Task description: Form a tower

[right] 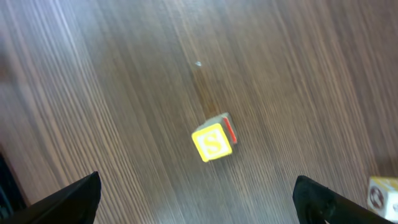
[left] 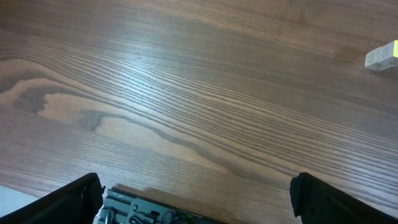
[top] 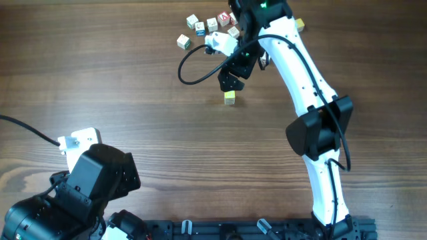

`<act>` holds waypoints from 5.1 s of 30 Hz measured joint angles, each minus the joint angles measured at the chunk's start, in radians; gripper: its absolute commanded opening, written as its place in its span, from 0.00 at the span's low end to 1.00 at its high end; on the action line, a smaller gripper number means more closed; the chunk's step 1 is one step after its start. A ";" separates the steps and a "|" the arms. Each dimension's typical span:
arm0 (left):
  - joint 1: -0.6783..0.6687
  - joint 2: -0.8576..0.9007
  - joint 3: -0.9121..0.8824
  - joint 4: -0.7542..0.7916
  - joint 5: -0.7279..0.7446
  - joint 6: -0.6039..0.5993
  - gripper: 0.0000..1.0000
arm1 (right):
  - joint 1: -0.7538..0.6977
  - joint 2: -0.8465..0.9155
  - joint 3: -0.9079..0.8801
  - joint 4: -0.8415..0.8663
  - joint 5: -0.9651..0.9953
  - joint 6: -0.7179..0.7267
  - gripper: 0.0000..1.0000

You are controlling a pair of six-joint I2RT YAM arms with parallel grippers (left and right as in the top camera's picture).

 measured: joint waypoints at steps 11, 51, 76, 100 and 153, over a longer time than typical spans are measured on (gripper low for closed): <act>0.000 0.000 0.000 0.000 0.000 0.000 1.00 | 0.000 0.000 -0.013 0.039 -0.058 -0.305 0.98; 0.000 0.000 0.000 0.000 0.000 0.000 1.00 | 0.043 0.071 -0.312 0.316 0.135 -0.348 0.94; 0.000 0.000 0.000 0.000 0.000 0.000 1.00 | 0.043 0.117 -0.312 0.328 0.152 -0.347 0.76; 0.000 0.000 0.000 0.000 0.000 0.000 1.00 | 0.043 0.117 -0.312 0.315 0.161 -0.325 0.90; 0.000 0.000 0.000 0.000 0.000 0.000 1.00 | 0.040 0.117 -0.312 0.304 0.173 -0.322 0.59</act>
